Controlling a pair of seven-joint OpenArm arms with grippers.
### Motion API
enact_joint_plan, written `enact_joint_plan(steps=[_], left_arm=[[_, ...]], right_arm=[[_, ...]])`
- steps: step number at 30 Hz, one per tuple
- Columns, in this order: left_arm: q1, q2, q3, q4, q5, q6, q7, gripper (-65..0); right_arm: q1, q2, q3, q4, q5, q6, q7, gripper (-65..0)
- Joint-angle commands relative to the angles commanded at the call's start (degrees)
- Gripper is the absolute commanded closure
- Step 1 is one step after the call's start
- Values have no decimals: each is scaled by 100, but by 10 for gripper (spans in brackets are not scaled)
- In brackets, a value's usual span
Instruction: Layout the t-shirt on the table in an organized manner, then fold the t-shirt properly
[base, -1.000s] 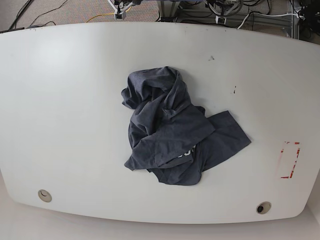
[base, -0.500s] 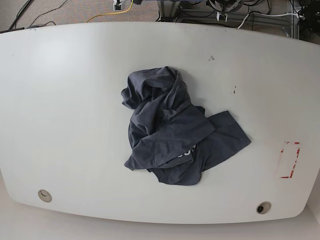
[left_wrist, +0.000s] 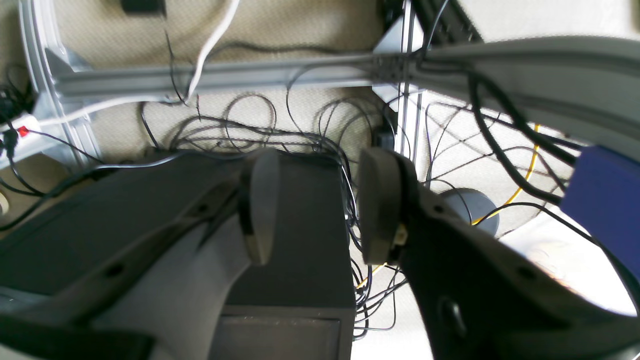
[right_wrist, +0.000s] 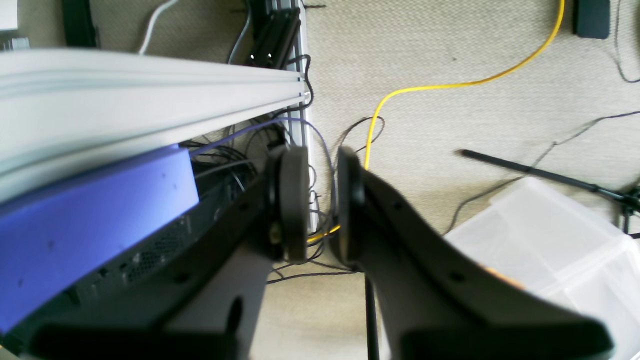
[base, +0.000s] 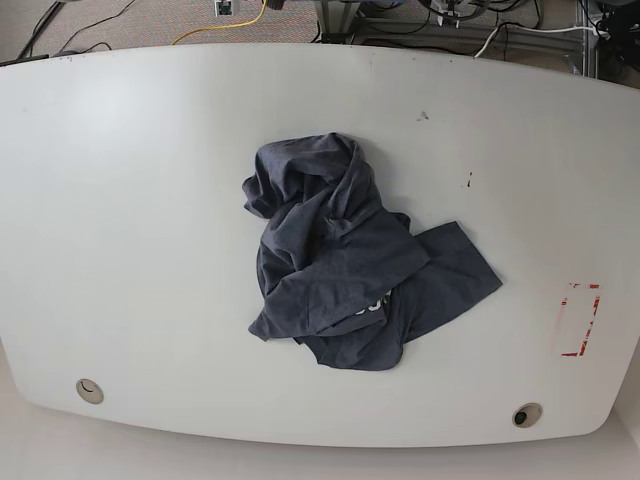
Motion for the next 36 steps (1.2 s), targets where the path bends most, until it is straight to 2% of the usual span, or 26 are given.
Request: enact_joint_plan(steps=[9,30,34,36], left_arm=[[1081,0,0,1547,0,0,18,-240],[3156,0,-132,4782,0,0,18,-240],[3455,0,-193,5327,0,0,18,-240],[3596,0,-211,5626,0,0,18,-240]], right_arm=[[-818,9,9,1468,0,35,-659,-95],[-2585,9,9,4448,18,44,-730,-95],[-2892,0,9,4958,26,44,-914,-95],[-3033,0,9,5319,35,44,-1178,-95]])
